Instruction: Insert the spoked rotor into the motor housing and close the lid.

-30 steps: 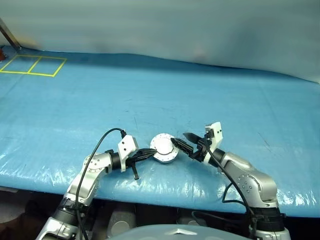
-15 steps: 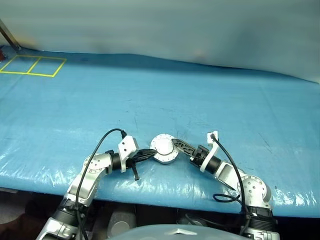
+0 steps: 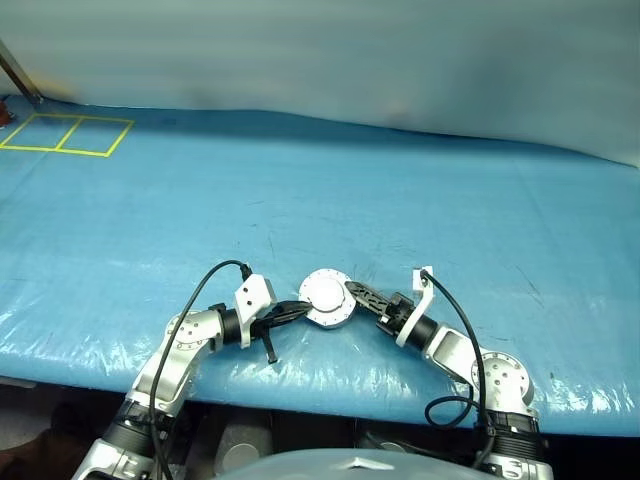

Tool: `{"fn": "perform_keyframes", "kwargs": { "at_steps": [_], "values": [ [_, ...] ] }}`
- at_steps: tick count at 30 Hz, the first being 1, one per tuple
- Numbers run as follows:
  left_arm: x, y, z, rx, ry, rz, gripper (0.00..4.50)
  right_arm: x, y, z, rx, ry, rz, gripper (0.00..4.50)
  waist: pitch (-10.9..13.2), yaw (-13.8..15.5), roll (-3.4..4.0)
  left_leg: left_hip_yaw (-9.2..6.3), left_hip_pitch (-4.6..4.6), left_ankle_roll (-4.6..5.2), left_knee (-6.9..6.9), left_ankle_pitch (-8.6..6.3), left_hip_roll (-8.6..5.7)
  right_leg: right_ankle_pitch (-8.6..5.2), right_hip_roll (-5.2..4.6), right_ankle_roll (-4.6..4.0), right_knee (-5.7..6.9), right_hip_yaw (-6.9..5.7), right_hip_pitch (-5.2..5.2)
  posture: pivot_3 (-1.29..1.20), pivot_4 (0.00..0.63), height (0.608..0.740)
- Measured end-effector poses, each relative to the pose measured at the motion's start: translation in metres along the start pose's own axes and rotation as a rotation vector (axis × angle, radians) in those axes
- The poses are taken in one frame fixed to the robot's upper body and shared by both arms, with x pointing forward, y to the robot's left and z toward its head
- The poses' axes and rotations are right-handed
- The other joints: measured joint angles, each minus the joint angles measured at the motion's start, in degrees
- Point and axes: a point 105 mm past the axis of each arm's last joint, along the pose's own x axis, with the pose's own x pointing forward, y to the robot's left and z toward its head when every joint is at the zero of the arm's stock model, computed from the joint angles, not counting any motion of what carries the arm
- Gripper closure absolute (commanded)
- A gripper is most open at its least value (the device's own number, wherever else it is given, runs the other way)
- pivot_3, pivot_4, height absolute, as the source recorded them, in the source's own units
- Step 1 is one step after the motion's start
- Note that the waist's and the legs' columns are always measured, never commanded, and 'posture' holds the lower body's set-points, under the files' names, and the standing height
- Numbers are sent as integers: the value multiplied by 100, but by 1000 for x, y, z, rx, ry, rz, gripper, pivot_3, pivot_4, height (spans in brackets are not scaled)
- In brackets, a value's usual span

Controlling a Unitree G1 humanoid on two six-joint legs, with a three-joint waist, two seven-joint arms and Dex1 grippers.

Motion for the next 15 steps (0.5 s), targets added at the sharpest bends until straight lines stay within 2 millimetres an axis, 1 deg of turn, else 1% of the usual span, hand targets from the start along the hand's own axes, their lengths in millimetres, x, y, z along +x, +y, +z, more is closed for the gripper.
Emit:
{"fn": "perform_keyframes", "kwargs": {
  "at_steps": [4,6,8,10,12,15],
  "values": [
    [1,1,2,-12,-22,11,4500,1,1,0,15,-14,-3,3243,1,-4,3,0,-1,0,-2,0,0,0,0,0,-1,0,-2,0,150,740],
    [2,4,4,-105,-92,68,4500,1,1,2,26,-31,-7,3243,4,-12,6,1,-7,1,-1,0,0,0,0,0,-2,1,-5,0,150,740],
    [4,12,3,-213,-154,142,4500,2,1,5,38,-56,-11,3243,10,-15,3,-2,-20,8,1,5,0,0,1,1,2,-2,-17,0,150,740],
    [-1,23,7,-282,-201,209,4500,4,3,5,50,-62,-8,3243,13,-52,2,-6,-27,12,0,7,3,1,5,1,6,-5,-26,0,150,740],
    [-12,33,12,-359,-246,263,4500,5,4,6,65,-71,-3,3243,16,-93,7,-5,-41,14,-7,8,3,2,6,2,8,-4,-14,0,150,740],
    [-22,42,21,-450,-325,303,4500,5,5,8,77,-81,-1,3243,17,-101,8,-8,-57,18,-9,8,1,3,9,2,6,-4,-22,0,150,740]
  ]
}}
